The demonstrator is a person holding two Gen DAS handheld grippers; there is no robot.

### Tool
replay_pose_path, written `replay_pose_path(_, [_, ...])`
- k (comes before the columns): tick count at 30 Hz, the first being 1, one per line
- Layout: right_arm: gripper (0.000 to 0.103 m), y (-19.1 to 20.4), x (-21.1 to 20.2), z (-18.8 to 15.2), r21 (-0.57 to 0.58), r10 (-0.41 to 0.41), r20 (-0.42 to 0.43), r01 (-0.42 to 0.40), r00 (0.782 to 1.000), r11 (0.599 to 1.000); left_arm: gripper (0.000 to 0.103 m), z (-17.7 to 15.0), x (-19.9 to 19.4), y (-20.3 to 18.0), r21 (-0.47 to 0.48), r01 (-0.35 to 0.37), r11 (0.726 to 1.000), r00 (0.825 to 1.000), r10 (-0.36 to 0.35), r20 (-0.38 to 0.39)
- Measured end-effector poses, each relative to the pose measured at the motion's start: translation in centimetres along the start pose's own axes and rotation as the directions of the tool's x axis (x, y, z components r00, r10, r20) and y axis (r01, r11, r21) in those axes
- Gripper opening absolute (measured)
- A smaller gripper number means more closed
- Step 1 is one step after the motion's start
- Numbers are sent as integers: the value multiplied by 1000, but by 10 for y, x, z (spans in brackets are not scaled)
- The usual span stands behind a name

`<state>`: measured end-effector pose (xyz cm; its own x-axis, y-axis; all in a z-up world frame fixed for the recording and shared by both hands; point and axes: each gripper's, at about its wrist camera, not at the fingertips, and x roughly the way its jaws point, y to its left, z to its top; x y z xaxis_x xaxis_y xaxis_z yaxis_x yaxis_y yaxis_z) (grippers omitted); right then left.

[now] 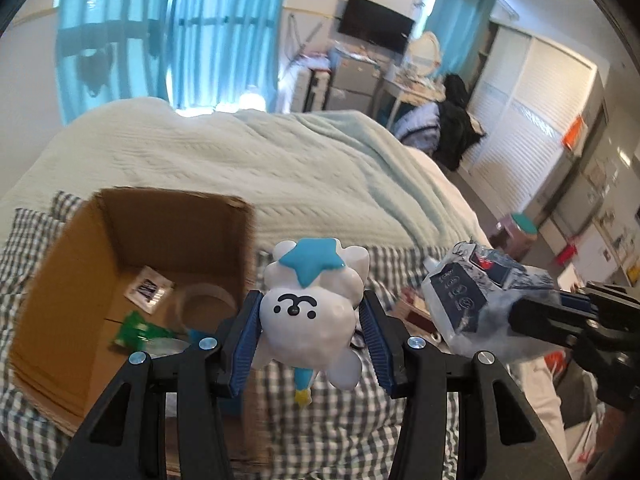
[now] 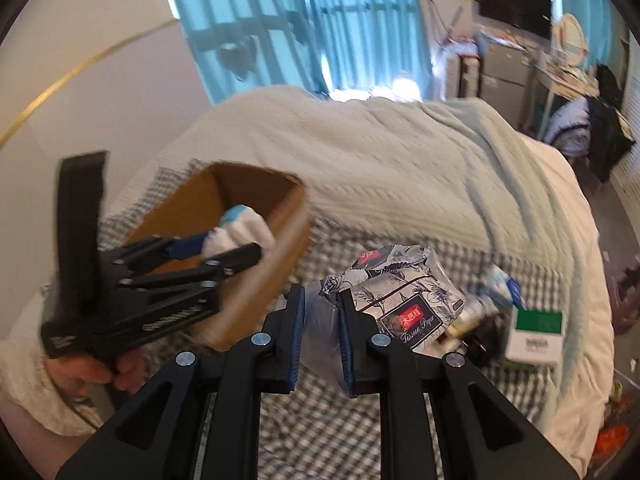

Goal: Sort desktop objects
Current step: 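Carry the plush toy and clear bag into the box and open both grippers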

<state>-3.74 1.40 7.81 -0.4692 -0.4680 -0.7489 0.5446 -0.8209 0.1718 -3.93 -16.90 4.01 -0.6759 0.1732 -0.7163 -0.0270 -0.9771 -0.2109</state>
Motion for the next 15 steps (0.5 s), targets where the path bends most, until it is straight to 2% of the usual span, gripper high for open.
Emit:
replay_pose_path(4, [15, 45, 1, 17, -76, 59, 30, -56, 998, 996, 50, 6, -15, 37, -49, -54, 997, 998, 56, 35])
replay_pose_path(7, [15, 79, 11, 22, -146, 94, 17, -90, 995, 985, 50, 6, -22, 71, -96, -101, 990, 994, 105, 36])
replay_pose_path(10, [15, 108, 29, 20, -200, 126, -18, -127, 992, 971, 50, 1, -26, 101, -130, -154, 979, 987, 159, 26])
replay_pose_path(15, [15, 140, 66, 15, -271, 146, -84, -164, 986, 948, 50, -15, -22, 132, -143, -191, 971, 982, 191, -13])
